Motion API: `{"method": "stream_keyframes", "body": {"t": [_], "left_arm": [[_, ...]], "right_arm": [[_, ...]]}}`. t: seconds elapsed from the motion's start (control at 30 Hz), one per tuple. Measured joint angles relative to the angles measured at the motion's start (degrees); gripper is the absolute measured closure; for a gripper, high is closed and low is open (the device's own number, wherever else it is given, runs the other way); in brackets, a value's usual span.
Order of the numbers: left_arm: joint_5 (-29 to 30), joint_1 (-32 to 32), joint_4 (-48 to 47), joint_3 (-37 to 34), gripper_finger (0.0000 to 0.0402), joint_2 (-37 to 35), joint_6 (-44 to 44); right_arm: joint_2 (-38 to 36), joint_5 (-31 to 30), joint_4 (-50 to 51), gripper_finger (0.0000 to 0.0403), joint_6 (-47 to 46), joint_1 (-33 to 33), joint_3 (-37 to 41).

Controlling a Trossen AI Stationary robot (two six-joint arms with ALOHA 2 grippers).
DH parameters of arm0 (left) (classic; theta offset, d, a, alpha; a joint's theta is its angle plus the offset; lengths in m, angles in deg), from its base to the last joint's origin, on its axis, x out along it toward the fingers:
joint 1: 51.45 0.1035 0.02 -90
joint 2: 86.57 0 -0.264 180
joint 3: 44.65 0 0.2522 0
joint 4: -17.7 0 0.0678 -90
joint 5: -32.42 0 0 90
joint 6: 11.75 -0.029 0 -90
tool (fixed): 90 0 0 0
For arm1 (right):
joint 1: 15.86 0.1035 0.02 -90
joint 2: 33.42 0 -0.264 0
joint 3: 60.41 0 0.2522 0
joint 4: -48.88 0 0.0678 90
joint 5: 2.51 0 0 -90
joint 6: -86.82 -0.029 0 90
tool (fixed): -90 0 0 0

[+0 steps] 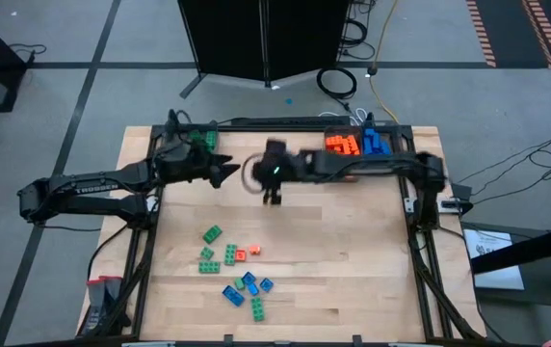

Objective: Sort blocks
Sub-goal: Put the green game piece into the left black bin

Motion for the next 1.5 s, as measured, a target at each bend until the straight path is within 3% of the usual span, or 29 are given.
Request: {"method": "stream_keyframes", "body": {"t": [0.17,0.43,0.8,1.2,1.5], "left_arm": [[-5.2,0.0,13.6,0.0,0.0096,0.0,6.5],[-10.5,0.2,32.8,0.0,0.0096,0.0,13.6],[-14.8,0.2,33.6,0.0,0.0096,0.0,16.2],[-21.4,0.2,36.6,0.0,0.0096,2.1,16.2],[-21.6,0.2,42.8,0.0,0.0096,2.8,15.8]], "right_arm": [[-6.4,-0.8,-1.4,0.0284,2.2,-2.2,-0.1],[-8.7,-2.0,-11.4,0.0284,9.5,-2.5,-0.1],[-9.4,-1.8,-23.4,0.0284,16.0,0.8,0.0],[-9.4,1.9,-26.5,0.0284,16.8,2.2,0.0],[-8.9,1.8,-27.0,0.0284,16.6,2.2,-0.1]]}}
